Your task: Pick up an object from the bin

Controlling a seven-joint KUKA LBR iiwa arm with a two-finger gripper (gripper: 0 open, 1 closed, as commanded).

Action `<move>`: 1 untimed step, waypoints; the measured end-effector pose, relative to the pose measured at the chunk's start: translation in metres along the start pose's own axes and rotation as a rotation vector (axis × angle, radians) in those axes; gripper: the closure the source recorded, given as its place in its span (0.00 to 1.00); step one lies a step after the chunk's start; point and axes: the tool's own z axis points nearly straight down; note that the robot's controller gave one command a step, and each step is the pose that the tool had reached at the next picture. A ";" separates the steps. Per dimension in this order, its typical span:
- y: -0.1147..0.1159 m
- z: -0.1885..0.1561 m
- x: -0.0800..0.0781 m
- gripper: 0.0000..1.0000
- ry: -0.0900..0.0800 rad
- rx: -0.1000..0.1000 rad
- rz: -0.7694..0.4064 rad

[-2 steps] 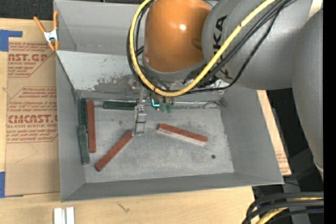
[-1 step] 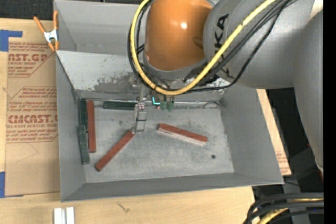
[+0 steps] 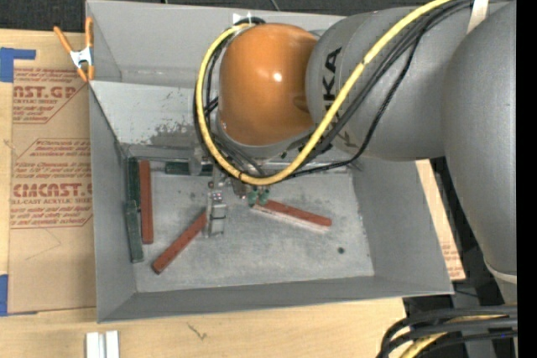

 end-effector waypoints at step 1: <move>0.004 0.058 0.000 0.00 0.000 -0.002 -0.009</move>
Offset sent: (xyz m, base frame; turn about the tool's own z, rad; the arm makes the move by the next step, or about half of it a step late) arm 0.0202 -0.0110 -0.1285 -0.1344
